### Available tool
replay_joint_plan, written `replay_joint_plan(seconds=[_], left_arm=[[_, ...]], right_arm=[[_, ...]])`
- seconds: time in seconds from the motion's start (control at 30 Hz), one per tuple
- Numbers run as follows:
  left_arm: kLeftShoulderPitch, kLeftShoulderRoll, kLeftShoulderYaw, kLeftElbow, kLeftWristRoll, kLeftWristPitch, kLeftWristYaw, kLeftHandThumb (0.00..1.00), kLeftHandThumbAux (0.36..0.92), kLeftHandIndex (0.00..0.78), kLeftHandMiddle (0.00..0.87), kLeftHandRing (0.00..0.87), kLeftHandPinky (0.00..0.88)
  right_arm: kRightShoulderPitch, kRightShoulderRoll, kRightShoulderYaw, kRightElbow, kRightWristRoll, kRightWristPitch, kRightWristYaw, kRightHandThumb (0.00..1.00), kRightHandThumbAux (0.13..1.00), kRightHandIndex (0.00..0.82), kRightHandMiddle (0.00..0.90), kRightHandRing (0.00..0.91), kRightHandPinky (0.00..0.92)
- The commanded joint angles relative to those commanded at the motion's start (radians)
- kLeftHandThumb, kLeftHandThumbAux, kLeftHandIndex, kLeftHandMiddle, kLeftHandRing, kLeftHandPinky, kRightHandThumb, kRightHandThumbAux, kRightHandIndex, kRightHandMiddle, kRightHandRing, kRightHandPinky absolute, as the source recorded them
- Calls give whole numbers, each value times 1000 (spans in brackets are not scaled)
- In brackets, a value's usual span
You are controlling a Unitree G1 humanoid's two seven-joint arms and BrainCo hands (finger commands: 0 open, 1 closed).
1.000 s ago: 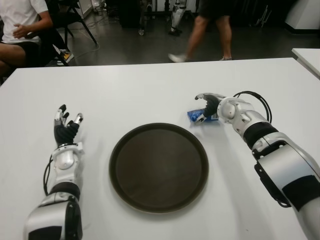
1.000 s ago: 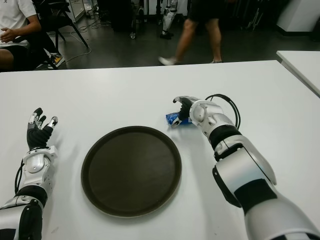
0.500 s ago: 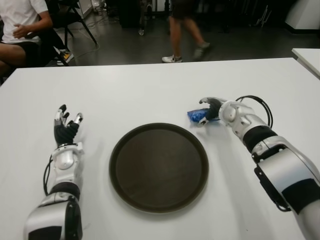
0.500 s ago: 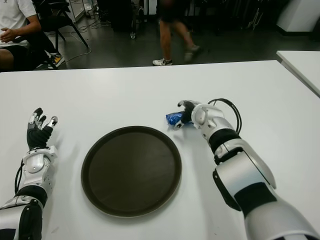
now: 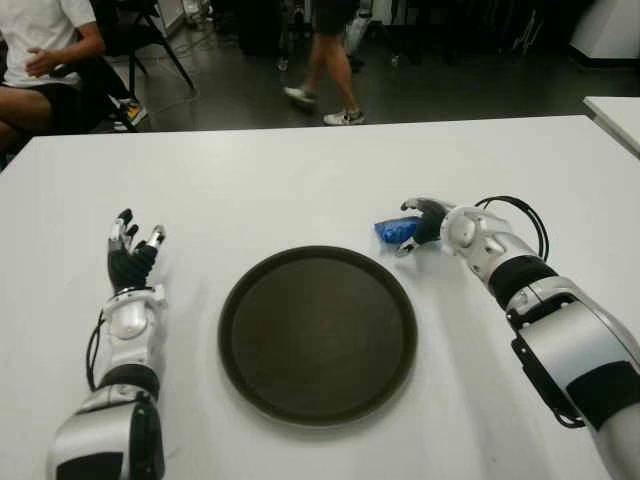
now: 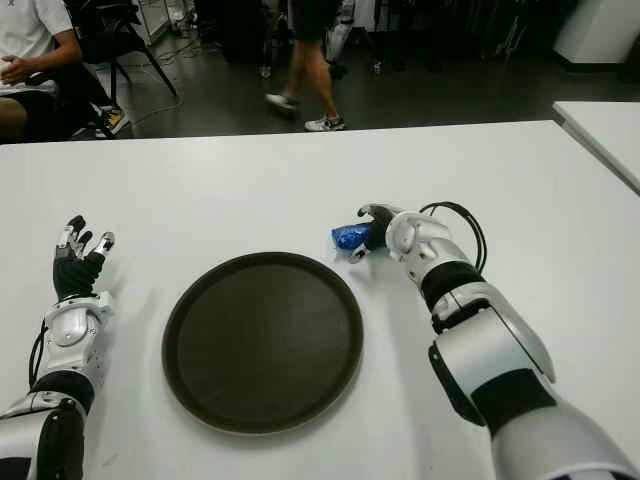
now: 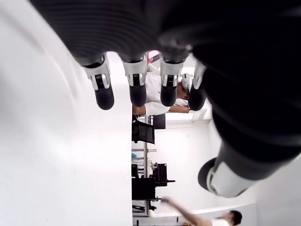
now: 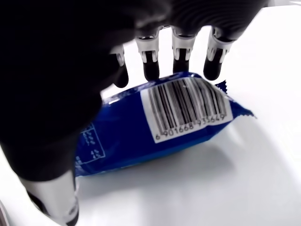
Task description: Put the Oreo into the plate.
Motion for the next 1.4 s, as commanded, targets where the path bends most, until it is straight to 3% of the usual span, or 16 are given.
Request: replay_joint_plan(seconds=[0.57,0.93,1.4], left_arm=[[-1,-2,6,-1,-7,-5,-9,0,750,0,7,1,8],[-4,-3,9,1,-9,5,-2,0,725,0,3,3,13],[-2,-2,2,-2,-2,6,5,0,722,0,0,0,12]], right_arm=[[15,4,-20,-3,25,2,27,0,829,24,55,9,0],[13,18,3,8,4,35,33,0,840,33,63,11,0],[24,12,11,31,-3,-36,26,0,851,37,58,9,0]])
